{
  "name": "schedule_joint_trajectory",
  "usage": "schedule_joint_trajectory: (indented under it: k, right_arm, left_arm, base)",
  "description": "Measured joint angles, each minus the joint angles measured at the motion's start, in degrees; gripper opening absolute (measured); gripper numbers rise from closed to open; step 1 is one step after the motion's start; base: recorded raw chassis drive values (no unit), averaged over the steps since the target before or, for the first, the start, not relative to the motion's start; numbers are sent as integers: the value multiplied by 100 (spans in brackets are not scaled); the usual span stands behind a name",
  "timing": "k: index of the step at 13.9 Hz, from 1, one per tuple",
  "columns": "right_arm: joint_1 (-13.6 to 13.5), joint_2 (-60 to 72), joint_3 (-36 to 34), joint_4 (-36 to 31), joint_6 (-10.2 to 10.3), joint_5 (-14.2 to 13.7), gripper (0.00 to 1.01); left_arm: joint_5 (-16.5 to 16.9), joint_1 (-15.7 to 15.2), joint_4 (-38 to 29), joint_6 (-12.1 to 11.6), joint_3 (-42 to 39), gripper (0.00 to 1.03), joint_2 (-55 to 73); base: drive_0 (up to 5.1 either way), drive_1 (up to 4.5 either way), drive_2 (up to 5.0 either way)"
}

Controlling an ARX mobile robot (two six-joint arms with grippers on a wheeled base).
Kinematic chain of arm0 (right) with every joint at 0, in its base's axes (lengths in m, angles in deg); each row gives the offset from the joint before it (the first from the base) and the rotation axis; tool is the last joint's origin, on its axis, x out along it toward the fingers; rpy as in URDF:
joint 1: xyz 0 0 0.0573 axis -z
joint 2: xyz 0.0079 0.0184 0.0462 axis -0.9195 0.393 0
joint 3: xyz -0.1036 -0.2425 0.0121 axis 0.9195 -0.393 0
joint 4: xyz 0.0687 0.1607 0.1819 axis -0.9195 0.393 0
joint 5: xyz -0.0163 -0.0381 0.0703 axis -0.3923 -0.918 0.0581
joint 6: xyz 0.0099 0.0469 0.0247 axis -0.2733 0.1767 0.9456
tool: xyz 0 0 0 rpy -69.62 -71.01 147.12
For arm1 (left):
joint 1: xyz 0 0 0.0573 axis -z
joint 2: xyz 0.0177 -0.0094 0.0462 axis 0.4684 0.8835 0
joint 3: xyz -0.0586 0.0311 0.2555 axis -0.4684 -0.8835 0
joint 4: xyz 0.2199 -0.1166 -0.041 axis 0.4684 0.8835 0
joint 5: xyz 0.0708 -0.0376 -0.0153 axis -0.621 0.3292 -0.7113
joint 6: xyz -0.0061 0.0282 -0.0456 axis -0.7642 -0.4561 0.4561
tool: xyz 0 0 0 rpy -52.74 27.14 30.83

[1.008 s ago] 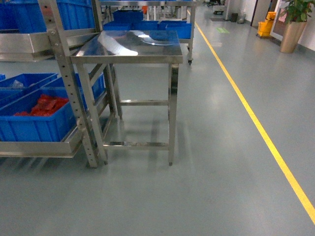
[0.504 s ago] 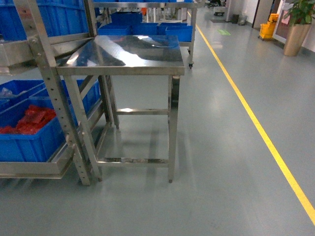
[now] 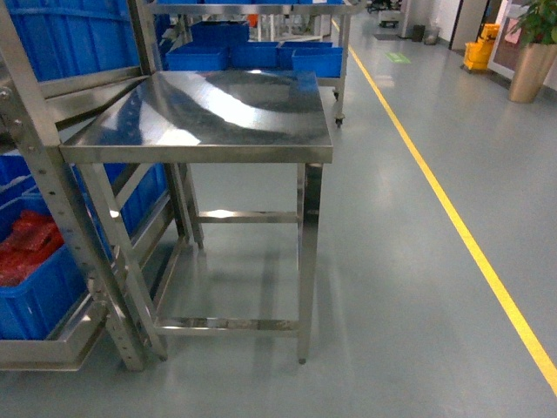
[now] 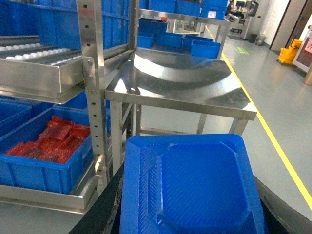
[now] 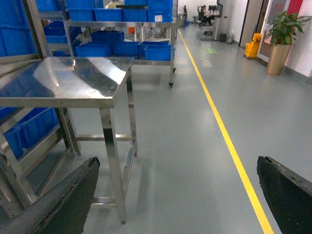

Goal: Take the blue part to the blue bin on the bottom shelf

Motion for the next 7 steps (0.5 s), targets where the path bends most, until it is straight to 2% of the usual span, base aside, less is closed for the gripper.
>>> schedule_joint_trajectory:
  k: [7]
  right_arm:
    - [0, 0, 0, 20, 2, 0, 98]
  left_arm:
    - [-2, 0, 7, 0, 0, 43, 9]
  base:
    - [0, 432, -432]
